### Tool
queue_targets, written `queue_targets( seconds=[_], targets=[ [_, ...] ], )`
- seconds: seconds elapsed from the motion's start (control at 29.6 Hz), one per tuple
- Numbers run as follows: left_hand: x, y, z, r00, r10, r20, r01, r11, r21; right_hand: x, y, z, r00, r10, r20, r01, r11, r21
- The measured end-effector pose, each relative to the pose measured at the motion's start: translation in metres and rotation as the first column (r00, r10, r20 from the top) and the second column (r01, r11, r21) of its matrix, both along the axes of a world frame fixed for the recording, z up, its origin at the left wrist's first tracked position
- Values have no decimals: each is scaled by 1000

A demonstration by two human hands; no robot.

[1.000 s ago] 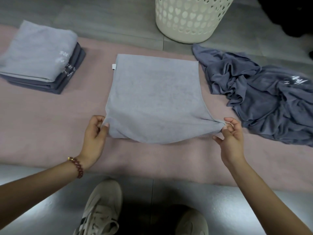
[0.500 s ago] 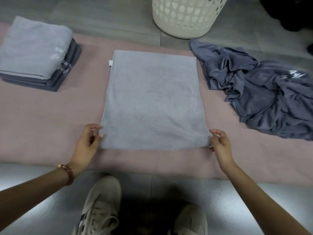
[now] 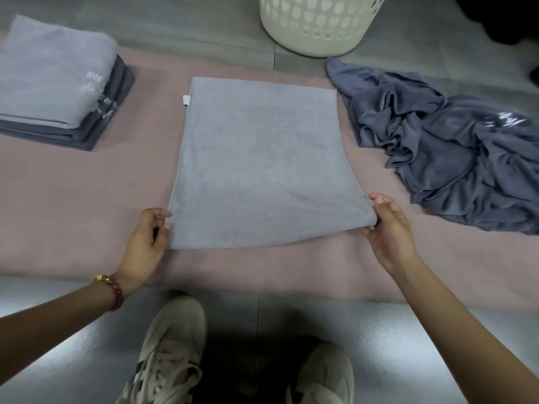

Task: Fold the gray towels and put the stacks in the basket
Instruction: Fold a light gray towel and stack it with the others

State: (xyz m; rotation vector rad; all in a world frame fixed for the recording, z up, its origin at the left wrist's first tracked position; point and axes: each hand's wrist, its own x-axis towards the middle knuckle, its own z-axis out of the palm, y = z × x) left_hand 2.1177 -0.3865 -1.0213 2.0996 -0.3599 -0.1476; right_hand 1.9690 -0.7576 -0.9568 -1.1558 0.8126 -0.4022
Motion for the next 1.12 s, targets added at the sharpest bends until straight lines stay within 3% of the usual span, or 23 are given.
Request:
queue_targets(
  seconds=[0.07,0.14,0.3,0.51,0.71,0.91,1.12],
  targets=[
    [1,2,-2,1000,-7,-5,7,1000,-14,3,-3,-1,991,-71,-117,39,966,-255],
    [2,4,-3,1000,-18,-20,17,1000,-25,1,-5,-8,971,-134,-196,58,934,-353],
    [3,4,-6,999,-11,-50,11,1000,-8,-18,-6,-41,864,-46,-501,-113,953,-282],
    [0,8,-11,980,125,-157,-122,992,28,-22,-15,-40,726,58,-685,-348,890,-294],
    [-3,3,0,998,29,-62,-14,973,229,-30,-8,-26,735,114,-669,-358,903,-239],
    [-3,-2,7,943,201,-264,-188,979,76,-22,-5,-22,871,29,-491,-146,969,-200],
    [-1,3,7,938,289,-192,-286,957,44,-25,2,-37,880,-20,-475,-87,976,-202]
  ],
)
